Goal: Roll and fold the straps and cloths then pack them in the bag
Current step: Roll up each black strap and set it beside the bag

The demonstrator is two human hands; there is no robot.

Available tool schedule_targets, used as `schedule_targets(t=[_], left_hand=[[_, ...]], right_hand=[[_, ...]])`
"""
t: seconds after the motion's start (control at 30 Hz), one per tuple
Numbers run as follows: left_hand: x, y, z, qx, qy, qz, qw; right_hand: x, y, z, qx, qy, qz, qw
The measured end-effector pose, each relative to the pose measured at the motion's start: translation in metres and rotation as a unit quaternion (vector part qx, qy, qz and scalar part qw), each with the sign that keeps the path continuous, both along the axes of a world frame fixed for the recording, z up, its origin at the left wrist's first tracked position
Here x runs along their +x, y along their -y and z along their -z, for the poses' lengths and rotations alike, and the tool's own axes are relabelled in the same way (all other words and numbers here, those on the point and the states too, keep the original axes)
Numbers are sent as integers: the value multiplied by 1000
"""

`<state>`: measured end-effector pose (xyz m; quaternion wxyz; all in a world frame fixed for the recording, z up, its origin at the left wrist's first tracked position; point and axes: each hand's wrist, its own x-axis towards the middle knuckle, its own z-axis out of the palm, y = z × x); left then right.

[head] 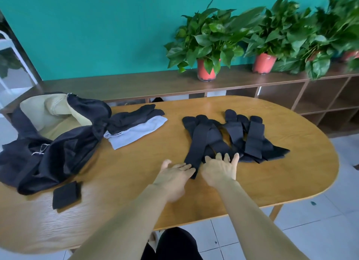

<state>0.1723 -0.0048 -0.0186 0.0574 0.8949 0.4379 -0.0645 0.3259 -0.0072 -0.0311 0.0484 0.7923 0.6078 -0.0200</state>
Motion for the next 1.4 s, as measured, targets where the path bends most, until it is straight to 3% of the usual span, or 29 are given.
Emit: schedule_targets(t=[0.6, 0.77, 0.87, 0.97, 1.07, 1.4], left_hand=[[-73, 41, -3, 14, -33, -30, 999], [-78, 38, -5, 48, 12, -42, 998], [-78, 26, -6, 85, 42, -44, 995], [-76, 14, -3, 66, 44, -38, 996], [-76, 9, 6, 39, 25, -30, 998], [-90, 9, 28, 46, 100, -25, 994]], right_hand=[[-9, -3, 0, -40, 2, 34, 999], [-19, -2, -7, -9, 18, 24, 1000], [-33, -1, -13, 56, 19, -34, 998], [-46, 2, -12, 112, -20, -189, 975], [-54, 6, -9, 103, -51, -308, 945], [-65, -29, 7, 50, -32, -272, 960]])
